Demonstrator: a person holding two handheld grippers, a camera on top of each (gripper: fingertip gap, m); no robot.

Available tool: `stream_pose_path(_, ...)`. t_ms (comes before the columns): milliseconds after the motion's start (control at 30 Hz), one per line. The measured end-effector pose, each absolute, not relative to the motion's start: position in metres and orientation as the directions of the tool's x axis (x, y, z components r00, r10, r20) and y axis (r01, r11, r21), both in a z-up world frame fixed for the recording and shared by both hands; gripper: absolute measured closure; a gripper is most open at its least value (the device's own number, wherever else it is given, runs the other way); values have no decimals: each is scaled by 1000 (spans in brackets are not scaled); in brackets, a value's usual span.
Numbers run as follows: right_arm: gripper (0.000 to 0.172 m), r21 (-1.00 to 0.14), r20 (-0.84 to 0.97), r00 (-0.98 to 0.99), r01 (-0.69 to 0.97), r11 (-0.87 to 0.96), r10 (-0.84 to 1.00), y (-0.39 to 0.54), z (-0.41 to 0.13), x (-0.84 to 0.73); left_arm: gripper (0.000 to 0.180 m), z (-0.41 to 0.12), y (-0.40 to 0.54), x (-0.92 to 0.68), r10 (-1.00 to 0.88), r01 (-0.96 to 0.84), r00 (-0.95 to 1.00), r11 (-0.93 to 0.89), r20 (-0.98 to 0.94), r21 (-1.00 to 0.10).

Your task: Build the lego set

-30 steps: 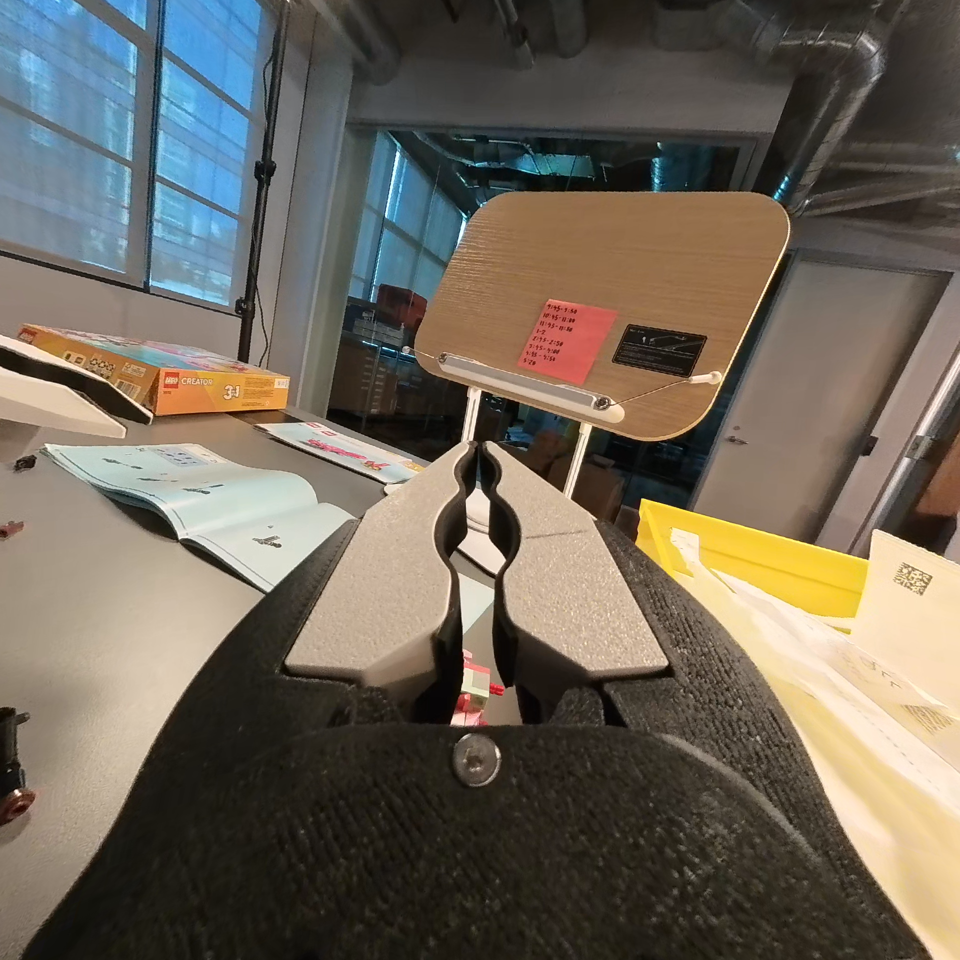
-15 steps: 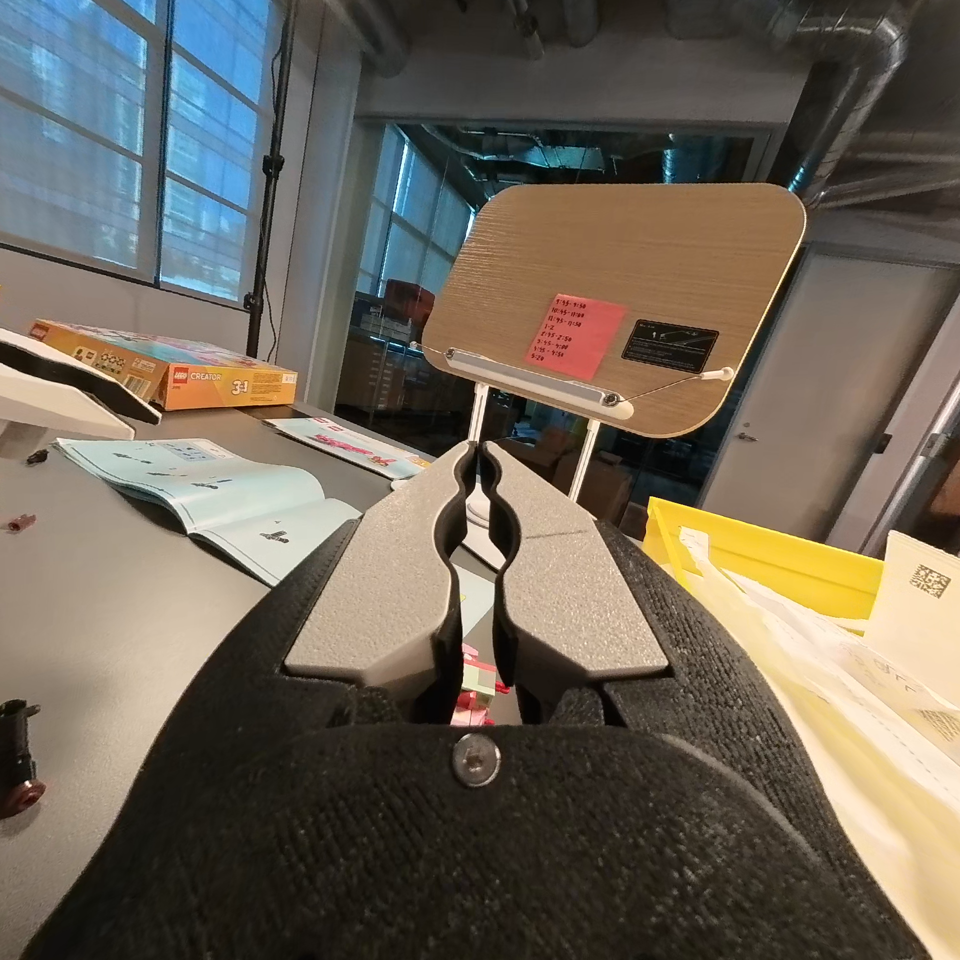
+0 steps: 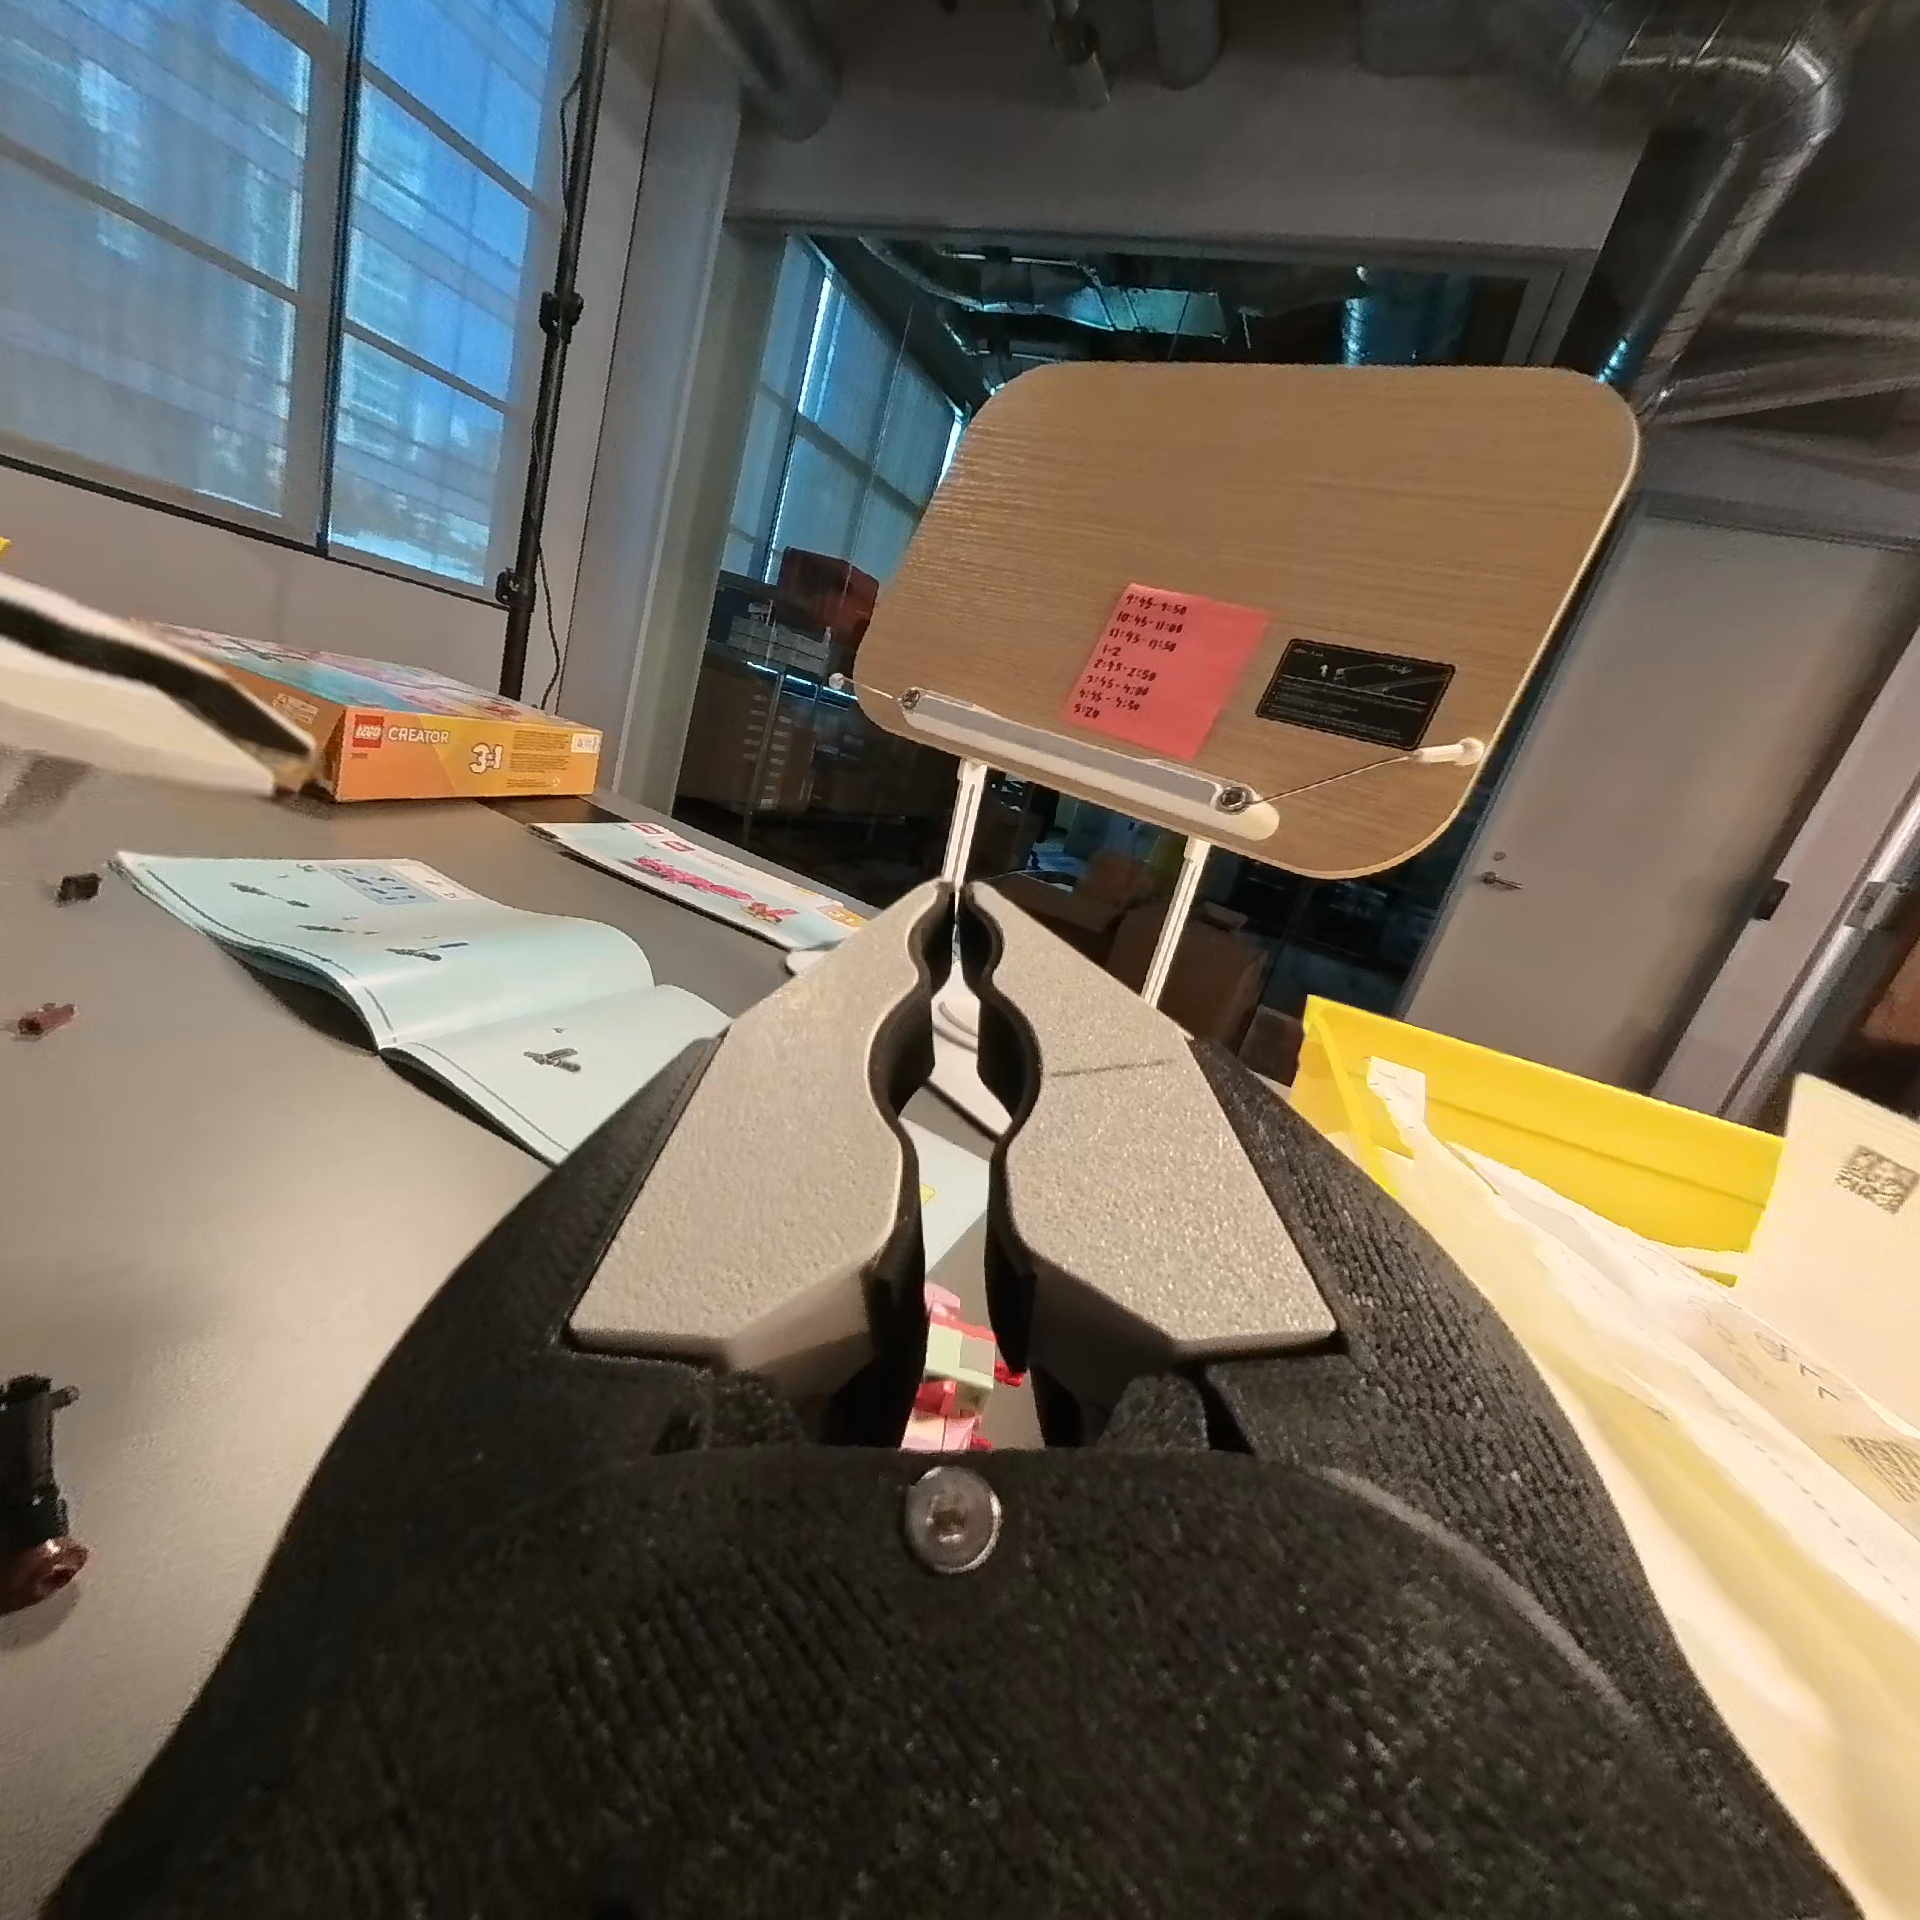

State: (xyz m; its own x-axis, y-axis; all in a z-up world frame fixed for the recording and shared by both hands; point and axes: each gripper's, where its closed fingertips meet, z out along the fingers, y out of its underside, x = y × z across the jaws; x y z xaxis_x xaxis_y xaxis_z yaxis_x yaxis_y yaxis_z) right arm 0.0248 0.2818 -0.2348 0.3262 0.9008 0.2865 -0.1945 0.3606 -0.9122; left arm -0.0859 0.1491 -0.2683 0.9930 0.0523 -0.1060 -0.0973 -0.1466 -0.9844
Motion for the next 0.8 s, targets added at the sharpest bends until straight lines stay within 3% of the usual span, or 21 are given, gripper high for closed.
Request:
stream_pose_path(200,172,-896,352,303,-164,412,885,274,-240,20,156,-217,88,-130,248,-91,964,-25,-94,-996)
stream_pose_path(367,172,-885,386,288,-151,439,877,268,-242,17,153,-199,22,-141,310,-72,946,-83,-95,-994)
stream_pose_path(533,172,-884,388,283,-154,441,877,267,-242,18,153,-220,-17,-131,348,-38,932,-190,-103,-981)
stream_pose_path(800,172,-883,393,283,-148,445,875,268,-243,18,153,-255,-42,-120,377,46,925,-207,-36,-977)
